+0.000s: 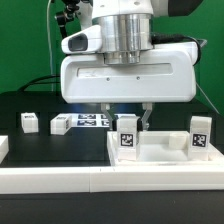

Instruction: Assemble square table

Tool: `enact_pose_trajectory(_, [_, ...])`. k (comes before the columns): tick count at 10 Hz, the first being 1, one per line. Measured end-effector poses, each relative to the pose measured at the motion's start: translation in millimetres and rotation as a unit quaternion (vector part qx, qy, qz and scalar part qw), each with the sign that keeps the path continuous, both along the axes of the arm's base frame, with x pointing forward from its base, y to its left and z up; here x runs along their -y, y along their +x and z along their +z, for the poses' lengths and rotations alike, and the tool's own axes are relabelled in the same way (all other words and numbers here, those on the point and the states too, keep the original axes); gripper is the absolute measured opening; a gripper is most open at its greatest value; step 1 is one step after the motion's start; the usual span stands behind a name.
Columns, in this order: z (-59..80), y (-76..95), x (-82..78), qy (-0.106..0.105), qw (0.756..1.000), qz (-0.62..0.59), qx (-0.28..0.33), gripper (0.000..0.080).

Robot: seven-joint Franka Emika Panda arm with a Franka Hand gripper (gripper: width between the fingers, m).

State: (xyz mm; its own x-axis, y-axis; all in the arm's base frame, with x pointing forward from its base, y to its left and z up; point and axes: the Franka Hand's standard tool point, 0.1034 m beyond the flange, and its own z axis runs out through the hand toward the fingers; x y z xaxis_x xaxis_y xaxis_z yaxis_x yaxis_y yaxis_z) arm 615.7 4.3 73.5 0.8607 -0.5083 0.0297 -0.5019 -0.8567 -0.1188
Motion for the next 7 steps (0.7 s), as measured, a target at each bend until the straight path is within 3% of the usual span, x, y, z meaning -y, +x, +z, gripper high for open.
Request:
enact_pose_trajectory(3, [-0.5, -0.1, -0.1, 0.012, 0.986, -0.165, -0.010, 0.0288])
enact_pose_trajectory(7, [-0.4, -0.3, -1.3, 0.031, 0.940, -0.340, -0.028, 0.0290])
